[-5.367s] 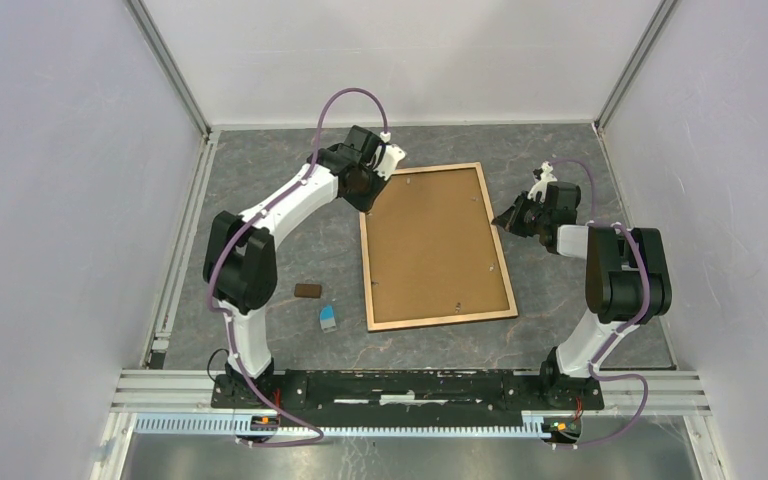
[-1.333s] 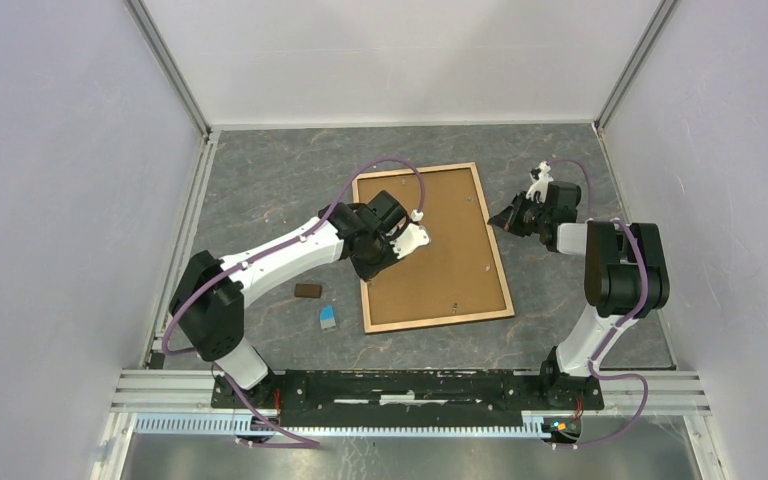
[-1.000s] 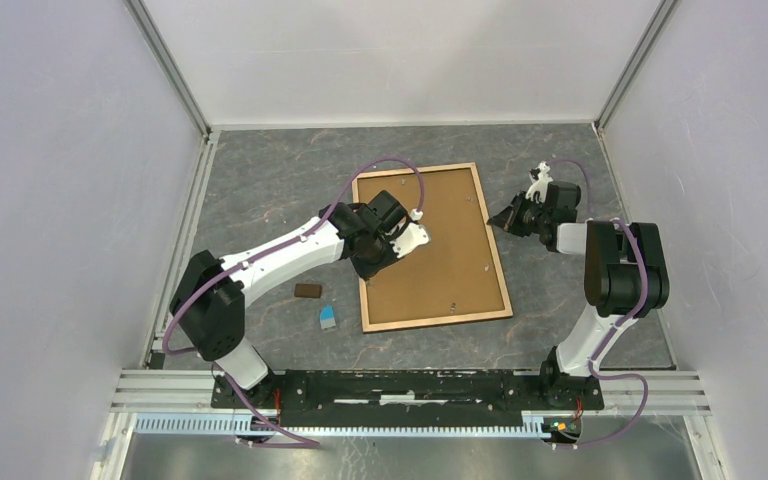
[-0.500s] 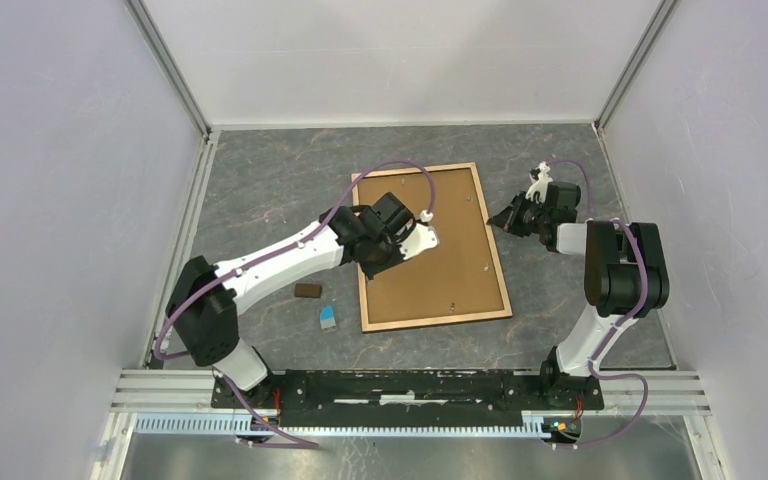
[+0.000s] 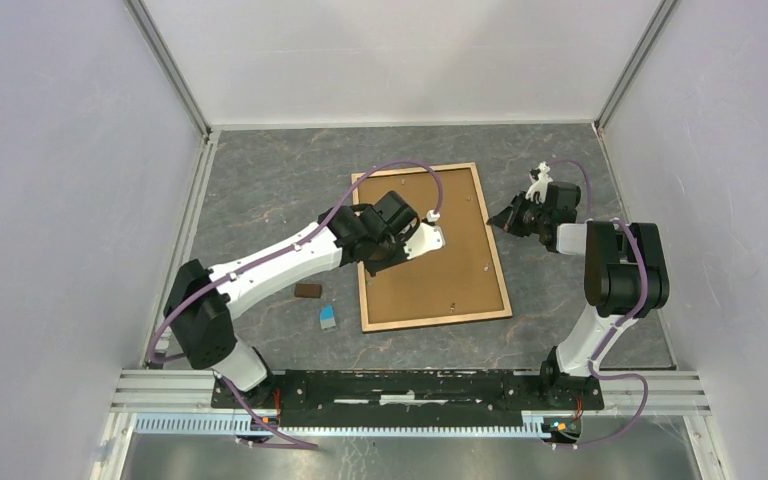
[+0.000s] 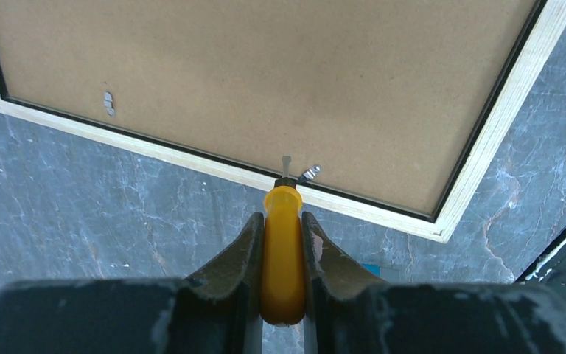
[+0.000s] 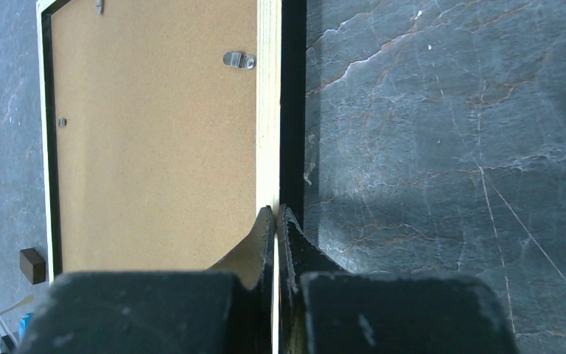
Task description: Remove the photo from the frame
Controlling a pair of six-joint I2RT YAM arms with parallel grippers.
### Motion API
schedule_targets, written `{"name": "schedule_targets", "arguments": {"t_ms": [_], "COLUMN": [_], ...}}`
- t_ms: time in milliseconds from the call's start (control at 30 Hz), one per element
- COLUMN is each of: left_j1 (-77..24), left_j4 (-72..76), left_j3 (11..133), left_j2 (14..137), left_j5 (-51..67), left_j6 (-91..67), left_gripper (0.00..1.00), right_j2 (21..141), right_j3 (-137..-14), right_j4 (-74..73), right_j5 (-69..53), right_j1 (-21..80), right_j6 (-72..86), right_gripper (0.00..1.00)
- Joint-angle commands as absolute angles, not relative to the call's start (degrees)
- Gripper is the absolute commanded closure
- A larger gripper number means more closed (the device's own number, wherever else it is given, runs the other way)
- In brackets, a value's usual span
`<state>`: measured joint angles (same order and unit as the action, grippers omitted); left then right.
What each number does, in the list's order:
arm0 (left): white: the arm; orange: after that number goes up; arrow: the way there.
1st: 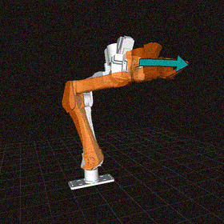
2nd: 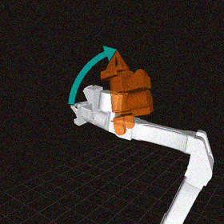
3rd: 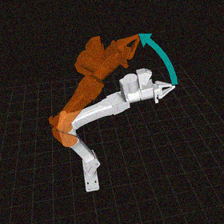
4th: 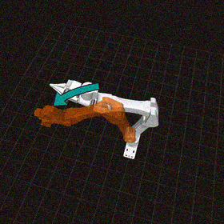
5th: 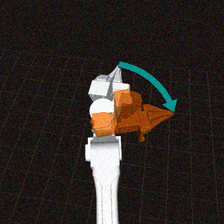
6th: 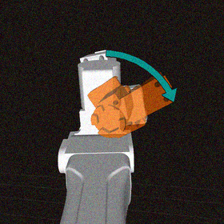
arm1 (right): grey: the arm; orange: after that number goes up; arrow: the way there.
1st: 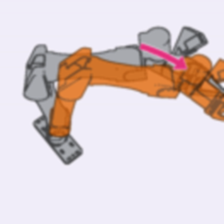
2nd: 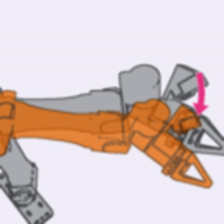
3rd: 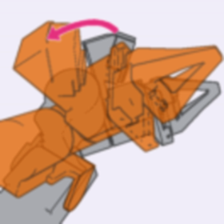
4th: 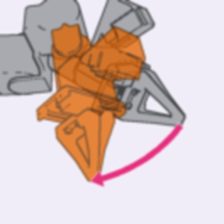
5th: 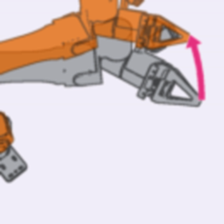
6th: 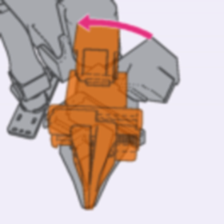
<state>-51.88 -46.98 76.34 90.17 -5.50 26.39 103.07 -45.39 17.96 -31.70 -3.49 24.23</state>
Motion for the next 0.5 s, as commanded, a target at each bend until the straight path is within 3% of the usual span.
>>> {"name": "schedule_targets", "arguments": {"t_ms": [0, 467], "left_j1": [-50.3, -49.1], "left_j4": [-50.1, -53.6], "left_j3": [77.6, 79.2], "left_j2": [91.4, 93.6], "left_j5": [-3.4, 1.4], "left_j6": [26.9, 26.4], "left_gripper": [0.98, 0.98], "right_j2": [105.5, 106.2], "right_j3": [-42.2, -42.5], "right_j4": [7.5, 7.4], "right_j5": [-28.4, -28.9], "right_j1": [-2.5, -2.8], "right_j6": [22.1, 22.1], "right_gripper": [1.00, 1.00]}}
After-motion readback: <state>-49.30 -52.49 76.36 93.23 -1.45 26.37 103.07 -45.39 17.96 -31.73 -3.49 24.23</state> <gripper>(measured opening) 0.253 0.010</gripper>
